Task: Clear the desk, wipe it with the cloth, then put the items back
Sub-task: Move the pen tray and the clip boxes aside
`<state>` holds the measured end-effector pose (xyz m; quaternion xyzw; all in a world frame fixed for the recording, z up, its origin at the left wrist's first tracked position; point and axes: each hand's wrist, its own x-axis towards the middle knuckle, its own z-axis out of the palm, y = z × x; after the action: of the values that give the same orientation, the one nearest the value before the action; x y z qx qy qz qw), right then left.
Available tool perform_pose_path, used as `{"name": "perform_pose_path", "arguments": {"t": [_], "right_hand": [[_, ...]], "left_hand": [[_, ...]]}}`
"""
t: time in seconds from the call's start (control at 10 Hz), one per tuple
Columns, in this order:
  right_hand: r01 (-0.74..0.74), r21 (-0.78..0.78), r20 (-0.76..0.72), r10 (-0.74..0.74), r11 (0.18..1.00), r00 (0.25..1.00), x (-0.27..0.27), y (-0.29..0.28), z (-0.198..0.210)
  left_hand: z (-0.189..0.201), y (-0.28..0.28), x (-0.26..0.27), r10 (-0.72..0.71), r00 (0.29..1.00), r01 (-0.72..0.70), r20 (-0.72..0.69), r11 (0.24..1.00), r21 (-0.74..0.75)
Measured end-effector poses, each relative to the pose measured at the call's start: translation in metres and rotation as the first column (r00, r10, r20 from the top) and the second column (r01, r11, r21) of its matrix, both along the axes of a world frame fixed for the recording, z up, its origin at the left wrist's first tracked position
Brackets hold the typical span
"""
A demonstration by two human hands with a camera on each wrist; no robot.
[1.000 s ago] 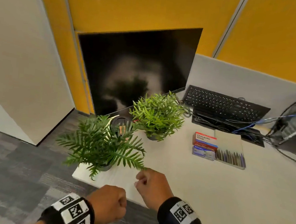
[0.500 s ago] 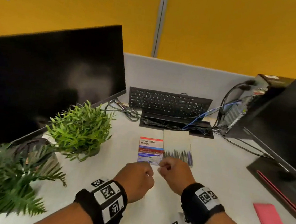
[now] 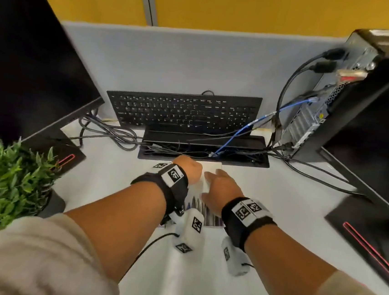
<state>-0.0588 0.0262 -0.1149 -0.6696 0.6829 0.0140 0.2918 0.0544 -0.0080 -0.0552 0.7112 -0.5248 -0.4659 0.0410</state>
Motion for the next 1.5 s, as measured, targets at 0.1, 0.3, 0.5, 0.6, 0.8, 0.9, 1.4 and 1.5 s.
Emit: {"name": "perform_pose_path", "arguments": {"t": [0.1, 0.3, 0.5, 0.6, 0.8, 0.9, 1.4, 1.5], "right_hand": [[-0.029, 0.0, -0.036, 0.029, 1.0, 0.999, 0.001, -0.008, -0.005], [0.006, -0.029, 0.018, -0.005, 1.0, 1.0, -0.007, -0.011, -0.01], [0.078, -0.008, 0.147, -0.076, 0.997, 0.986, -0.025, -0.005, -0.011], [0.101, -0.03, 0.207, -0.092, 0.994, 0.974, -0.035, 0.0, -0.015], [0.443, 0.092, 0.663, -0.387, 0.892, 0.641, -0.052, 0.01, -0.007], [0.439, 0.291, 0.786, -0.474, 0.85, 0.396, -0.056, 0.013, 0.006], [0.371, 0.404, 0.865, -0.482, 0.836, 0.143, 0.051, 0.105, 0.088], [0.381, 0.359, 0.84, -0.473, 0.852, 0.267, 0.097, 0.141, 0.093]], "left_hand": [[0.008, 0.001, -0.012, -0.083, 0.986, 0.072, 0.147, 0.994, 0.079], [-0.019, -0.025, -0.012, 0.159, 0.987, -0.158, 0.031, 0.987, -0.029], [-0.024, -0.028, 0.002, 0.154, 0.983, -0.148, 0.095, 0.986, -0.074], [-0.014, -0.025, 0.002, 0.061, 0.993, -0.053, 0.103, 0.996, -0.073], [-0.009, -0.007, 0.009, 0.061, 0.977, -0.068, -0.205, 0.997, -0.028], [0.004, 0.008, 0.015, 0.129, 0.919, -0.142, -0.373, 0.99, -0.007], [0.06, 0.197, 0.141, 0.213, 0.771, -0.139, -0.6, 0.976, 0.168], [0.066, 0.254, 0.181, 0.272, 0.768, -0.224, -0.58, 0.962, 0.154]]}}
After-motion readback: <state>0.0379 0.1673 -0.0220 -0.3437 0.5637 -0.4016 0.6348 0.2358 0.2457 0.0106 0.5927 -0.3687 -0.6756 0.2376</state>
